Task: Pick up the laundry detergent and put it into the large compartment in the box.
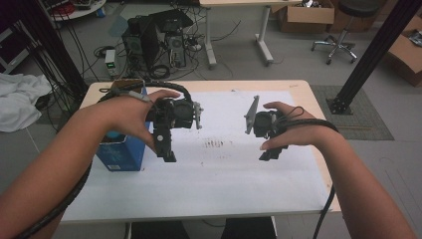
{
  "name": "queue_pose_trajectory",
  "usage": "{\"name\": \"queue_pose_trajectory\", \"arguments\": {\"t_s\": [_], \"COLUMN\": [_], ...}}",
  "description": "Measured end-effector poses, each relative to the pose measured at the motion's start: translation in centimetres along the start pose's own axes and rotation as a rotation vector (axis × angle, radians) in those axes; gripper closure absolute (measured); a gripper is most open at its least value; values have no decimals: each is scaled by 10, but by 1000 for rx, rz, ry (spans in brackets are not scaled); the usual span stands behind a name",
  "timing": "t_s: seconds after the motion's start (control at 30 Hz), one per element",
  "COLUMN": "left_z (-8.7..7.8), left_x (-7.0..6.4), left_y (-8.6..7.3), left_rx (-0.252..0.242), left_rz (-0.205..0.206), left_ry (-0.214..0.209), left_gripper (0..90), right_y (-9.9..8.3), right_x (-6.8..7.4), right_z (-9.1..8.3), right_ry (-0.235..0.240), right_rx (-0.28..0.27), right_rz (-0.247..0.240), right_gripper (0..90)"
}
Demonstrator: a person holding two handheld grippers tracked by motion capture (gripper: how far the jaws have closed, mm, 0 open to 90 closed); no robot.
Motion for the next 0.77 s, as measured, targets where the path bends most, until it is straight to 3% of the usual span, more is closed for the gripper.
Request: {"name": "queue_pose_trajectory", "arguments": {"t_s": [0.47, 0.77], "left_z": [4, 5], "left_x": [-8, -5], "left_y": [4, 1], "left_rx": [-17, -25], "left_rz": [15, 12], "left_ry": [-14, -10], "left_gripper": [1, 1], "right_y": [4, 6], "right_x": [3, 3], "right_z": [0, 1], "right_ry": [-4, -2], "right_rx": [3, 4], "right_rz": [-8, -11], "right_gripper": [158, 159]}}
Point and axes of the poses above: each handheld gripper's, and its own axes: z roughly forward along the jaws, y roughly out of its top, x roughly to its left, the point moved 5 cm from there along z, roughly forward along the jaws, and after that the axes turned 6 degrees about x, right-handed, at the moved point
